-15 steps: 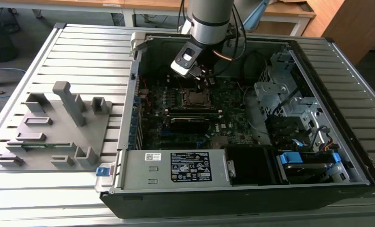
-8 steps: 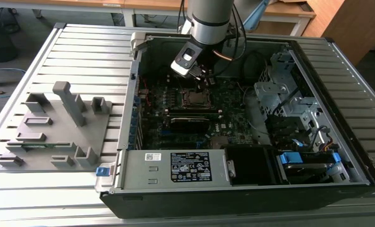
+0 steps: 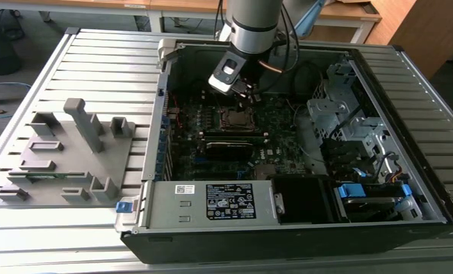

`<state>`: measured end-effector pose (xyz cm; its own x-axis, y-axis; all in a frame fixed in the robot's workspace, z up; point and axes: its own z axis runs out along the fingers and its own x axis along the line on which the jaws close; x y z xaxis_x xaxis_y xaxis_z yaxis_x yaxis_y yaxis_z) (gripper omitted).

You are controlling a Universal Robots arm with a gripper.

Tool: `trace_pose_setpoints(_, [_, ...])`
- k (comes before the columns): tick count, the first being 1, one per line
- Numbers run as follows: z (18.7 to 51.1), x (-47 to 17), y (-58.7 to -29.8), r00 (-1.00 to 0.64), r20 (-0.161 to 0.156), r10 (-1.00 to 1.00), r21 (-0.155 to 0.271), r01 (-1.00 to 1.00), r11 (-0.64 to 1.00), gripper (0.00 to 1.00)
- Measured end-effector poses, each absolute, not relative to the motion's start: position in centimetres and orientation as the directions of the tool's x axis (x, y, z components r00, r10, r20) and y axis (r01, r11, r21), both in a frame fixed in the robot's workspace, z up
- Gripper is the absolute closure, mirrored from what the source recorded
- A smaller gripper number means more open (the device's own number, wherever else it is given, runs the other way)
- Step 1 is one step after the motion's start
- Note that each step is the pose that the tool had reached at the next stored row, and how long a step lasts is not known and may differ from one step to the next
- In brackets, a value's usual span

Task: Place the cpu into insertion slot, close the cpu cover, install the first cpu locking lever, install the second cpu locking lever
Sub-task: 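Close the cpu cover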

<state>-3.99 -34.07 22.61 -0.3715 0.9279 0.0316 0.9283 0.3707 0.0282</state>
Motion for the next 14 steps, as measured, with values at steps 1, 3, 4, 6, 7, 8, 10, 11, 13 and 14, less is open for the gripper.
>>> trace_pose_setpoints(1, [22.61,-3.99,-34.07,-0.382,0.032,0.924,0.028,0.924,0.381,0.89])
trace_pose_setpoints(3, [22.61,-3.99,-34.07,-0.403,0.032,0.915,0.028,0.915,0.402,0.89])
trace_pose_setpoints(4, [22.61,-3.99,-34.07,-0.410,0.032,0.911,0.028,0.912,0.410,0.89])
trace_pose_setpoints(6, [22.61,-3.99,-34.07,-0.426,0.032,0.904,0.028,0.905,0.425,0.89])
trace_pose_setpoints(7, [22.61,-3.99,-34.07,-0.434,0.032,0.900,0.028,0.901,0.434,0.89])
trace_pose_setpoints(8, [22.61,-3.99,-34.07,-0.443,0.032,0.896,0.028,0.896,0.442,0.89])
trace_pose_setpoints(10, [22.61,-3.99,-34.07,-0.460,0.032,0.887,0.028,0.888,0.460,0.89])
trace_pose_setpoints(11, [22.61,-3.99,-34.07,-0.470,0.032,0.882,0.028,0.883,0.469,0.89])
trace_pose_setpoints(13, [22.61,-3.99,-34.07,-0.487,0.032,0.873,0.028,0.873,0.486,0.89])
trace_pose_setpoints(14, [22.61,-3.99,-34.07,-0.495,0.032,0.868,0.028,0.869,0.495,0.89])
